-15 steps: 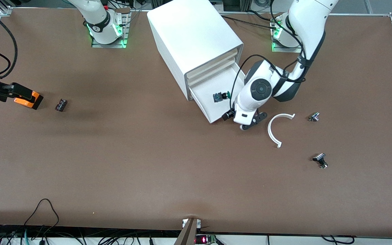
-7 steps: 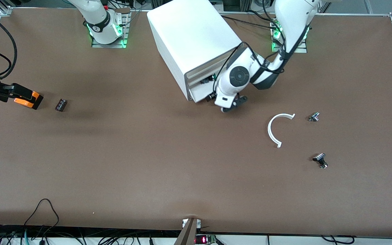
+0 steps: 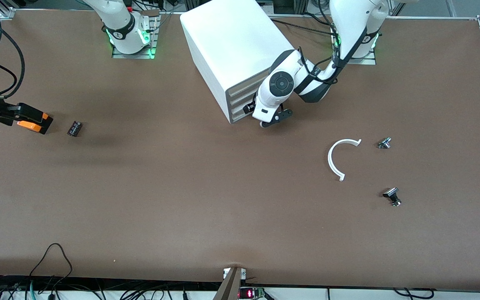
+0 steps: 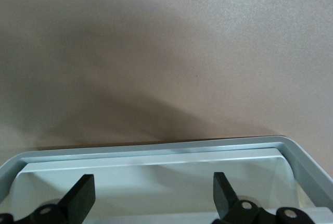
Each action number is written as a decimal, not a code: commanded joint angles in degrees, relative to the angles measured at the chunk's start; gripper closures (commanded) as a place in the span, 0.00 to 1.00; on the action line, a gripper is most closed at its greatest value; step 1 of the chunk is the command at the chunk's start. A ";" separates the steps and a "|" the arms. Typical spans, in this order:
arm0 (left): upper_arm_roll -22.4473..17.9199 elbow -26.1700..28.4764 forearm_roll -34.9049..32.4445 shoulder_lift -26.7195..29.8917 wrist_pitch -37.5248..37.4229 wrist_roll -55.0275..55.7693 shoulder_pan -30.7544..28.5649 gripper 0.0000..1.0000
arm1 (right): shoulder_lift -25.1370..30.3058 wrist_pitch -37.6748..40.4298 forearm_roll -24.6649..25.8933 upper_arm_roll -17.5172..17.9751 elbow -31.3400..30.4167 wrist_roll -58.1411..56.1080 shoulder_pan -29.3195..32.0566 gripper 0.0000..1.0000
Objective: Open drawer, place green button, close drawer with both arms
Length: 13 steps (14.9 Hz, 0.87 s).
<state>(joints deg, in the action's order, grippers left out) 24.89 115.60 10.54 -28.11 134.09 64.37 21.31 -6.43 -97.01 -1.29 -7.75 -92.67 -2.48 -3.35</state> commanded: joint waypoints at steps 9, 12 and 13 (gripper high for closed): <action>-10.38 -1.17 0.62 14.56 -0.66 -32.77 -15.22 0.00 | 0.98 -0.64 -0.11 0.02 -0.58 0.37 -0.25 0.00; -14.86 -1.43 0.62 21.76 -8.81 -46.22 -19.28 0.00 | 0.98 -0.64 -0.03 0.02 -0.50 -0.24 -0.25 0.00; -16.26 -2.47 0.54 24.40 -13.10 -50.18 -20.16 0.00 | 0.98 -0.73 0.76 0.02 -0.50 -0.33 -0.25 0.00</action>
<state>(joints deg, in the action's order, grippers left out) 10.33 112.58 10.52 -10.26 127.32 21.54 2.11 -6.38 -97.40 -1.18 -7.71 -92.66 -2.46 -3.38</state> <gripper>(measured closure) 0.000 0.000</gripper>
